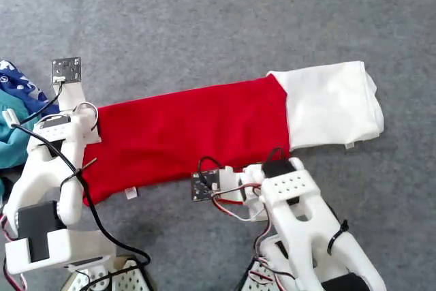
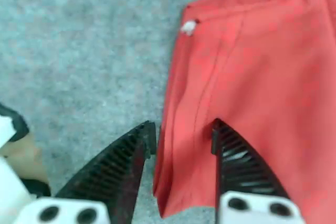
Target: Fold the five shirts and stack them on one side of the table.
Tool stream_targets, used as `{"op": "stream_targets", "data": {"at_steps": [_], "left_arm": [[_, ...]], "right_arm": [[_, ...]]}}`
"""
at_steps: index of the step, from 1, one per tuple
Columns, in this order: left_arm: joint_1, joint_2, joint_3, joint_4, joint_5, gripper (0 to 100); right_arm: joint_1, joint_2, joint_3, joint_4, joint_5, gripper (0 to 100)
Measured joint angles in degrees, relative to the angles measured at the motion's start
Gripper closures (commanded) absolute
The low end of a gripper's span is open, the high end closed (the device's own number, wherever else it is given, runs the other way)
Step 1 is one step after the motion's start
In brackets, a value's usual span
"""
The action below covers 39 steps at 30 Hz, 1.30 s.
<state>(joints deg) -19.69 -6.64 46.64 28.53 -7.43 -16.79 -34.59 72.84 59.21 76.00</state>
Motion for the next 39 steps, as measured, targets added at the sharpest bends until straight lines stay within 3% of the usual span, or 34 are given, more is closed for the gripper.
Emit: {"op": "stream_targets", "data": {"at_steps": [8, 14, 23, 29, 39], "left_arm": [[-0.88, 0.00, 0.00, 0.00, 0.00, 97], [-0.88, 0.00, 0.00, 0.00, 0.00, 97], [-0.88, 0.00, 0.00, 0.00, 0.00, 97], [-0.88, 0.00, 0.00, 0.00, 0.00, 97], [-0.88, 0.00, 0.00, 0.00, 0.00, 97]], "right_arm": [[0.09, 0.00, 0.88, -3.08, 0.00, 80.5], [0.44, 0.00, 0.97, -5.71, 0.00, 93.3], [0.70, 0.09, 0.62, -8.35, 0.00, 97.9], [4.92, 0.97, -10.55, -7.12, 0.00, 97.9], [1.58, 14.95, -31.82, -7.12, 0.00, 97.9]]}}
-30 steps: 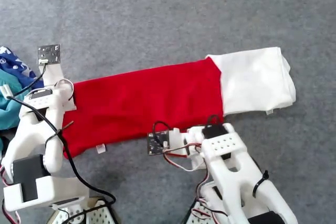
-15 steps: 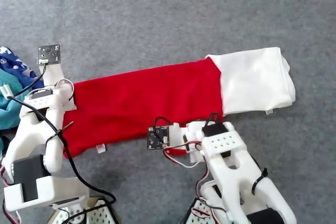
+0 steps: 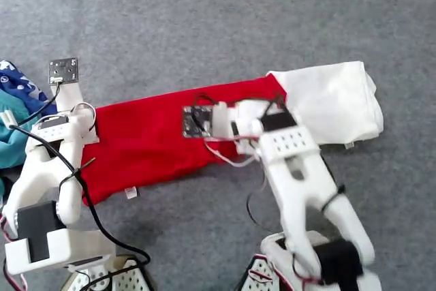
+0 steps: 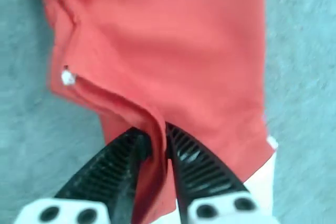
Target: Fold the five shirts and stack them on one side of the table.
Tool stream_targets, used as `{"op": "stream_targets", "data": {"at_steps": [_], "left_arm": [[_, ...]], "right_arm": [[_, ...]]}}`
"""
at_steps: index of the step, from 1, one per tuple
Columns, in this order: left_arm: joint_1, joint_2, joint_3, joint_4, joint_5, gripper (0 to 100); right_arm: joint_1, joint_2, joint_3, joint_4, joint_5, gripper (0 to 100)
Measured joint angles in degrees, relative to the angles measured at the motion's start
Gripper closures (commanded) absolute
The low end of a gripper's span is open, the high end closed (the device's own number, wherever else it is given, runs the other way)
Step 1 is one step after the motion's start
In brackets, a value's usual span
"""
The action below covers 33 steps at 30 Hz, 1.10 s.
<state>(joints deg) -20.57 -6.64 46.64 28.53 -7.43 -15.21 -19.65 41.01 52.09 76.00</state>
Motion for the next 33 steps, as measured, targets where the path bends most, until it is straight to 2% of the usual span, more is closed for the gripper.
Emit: {"op": "stream_targets", "data": {"at_steps": [9, 11, 14, 16, 23, 27, 29, 33], "left_arm": [[0.00, 0.00, 0.00, 0.00, 0.00, 97], [0.00, 0.00, 0.00, 0.00, 0.00, 97], [0.00, 0.00, 0.00, 0.00, 0.00, 97], [0.00, 0.00, 0.00, 0.00, 0.00, 97], [0.00, 0.00, 0.00, 0.00, 0.00, 97], [0.00, 0.00, 0.00, 0.00, 0.00, 97], [0.00, 0.00, 0.00, 0.00, 0.00, 97], [0.00, 0.00, 0.00, 0.00, 0.26, 97]], "right_arm": [[-0.79, 19.16, -16.44, 0.00, 0.00, 96.5], [-1.76, 20.57, -17.14, 0.00, 0.00, 88.4], [-3.25, 20.75, -17.23, 0.09, 0.00, 68.9], [-3.43, 20.84, -17.58, 0.09, 0.00, 64.6], [-3.08, 17.76, -17.58, 4.84, 0.00, 79.6], [-0.53, 14.24, -17.58, 8.26, -0.18, 99.2], [0.97, 12.92, -17.58, 10.55, -2.99, 95.8], [3.52, 8.79, -17.58, 16.70, -11.25, 98.2]]}}
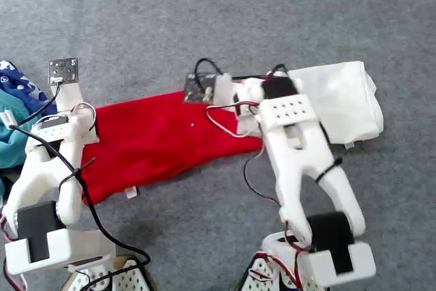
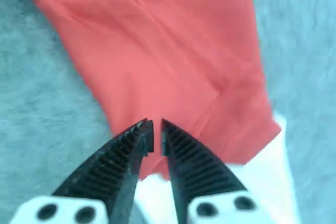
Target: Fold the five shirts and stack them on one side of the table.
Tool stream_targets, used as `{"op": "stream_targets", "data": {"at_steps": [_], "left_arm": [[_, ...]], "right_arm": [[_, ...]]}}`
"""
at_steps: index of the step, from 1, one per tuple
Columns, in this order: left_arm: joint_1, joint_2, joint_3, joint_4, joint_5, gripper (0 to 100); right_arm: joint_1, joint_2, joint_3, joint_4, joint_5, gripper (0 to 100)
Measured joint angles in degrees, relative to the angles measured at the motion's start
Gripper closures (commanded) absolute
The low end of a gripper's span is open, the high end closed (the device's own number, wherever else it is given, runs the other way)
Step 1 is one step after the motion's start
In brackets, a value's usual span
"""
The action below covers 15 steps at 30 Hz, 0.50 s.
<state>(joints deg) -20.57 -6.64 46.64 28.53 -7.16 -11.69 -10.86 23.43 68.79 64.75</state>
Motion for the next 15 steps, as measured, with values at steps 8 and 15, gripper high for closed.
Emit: {"op": "stream_targets", "data": {"at_steps": [8, 15], "left_arm": [[-0.53, -0.79, -10.81, 16.26, 7.03, 87], [-0.70, 3.43, -28.57, 40.79, 9.41, 75]], "right_arm": [[3.16, -12.57, 3.08, 10.29, -10.73, 98.3], [4.13, -20.40, 12.04, 11.08, -10.90, 98.1]]}}
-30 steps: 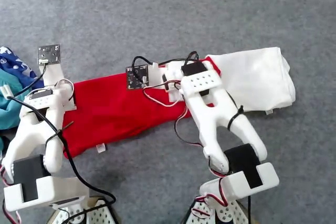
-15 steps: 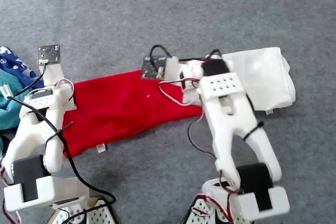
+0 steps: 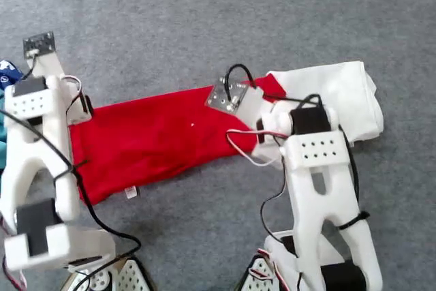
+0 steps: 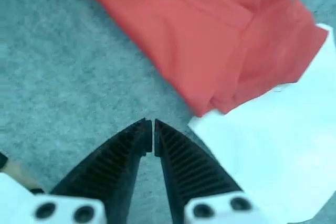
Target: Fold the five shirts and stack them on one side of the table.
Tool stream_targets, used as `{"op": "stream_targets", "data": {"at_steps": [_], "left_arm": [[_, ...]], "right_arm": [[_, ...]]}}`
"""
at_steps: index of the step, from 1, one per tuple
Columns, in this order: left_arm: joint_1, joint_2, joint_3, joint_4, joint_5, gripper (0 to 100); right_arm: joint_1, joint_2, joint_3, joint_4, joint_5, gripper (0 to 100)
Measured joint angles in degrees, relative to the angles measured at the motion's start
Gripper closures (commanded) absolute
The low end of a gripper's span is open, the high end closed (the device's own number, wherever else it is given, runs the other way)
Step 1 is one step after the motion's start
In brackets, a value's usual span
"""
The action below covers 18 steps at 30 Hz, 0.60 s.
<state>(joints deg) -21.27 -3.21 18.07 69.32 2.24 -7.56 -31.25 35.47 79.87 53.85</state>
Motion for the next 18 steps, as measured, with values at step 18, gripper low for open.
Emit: {"op": "stream_targets", "data": {"at_steps": [18], "left_arm": [[-7.82, 22.24, -12.48, 13.45, -10.99, 74]], "right_arm": [[0.09, -0.18, 4.48, 0.44, -0.35, 98.2]]}}
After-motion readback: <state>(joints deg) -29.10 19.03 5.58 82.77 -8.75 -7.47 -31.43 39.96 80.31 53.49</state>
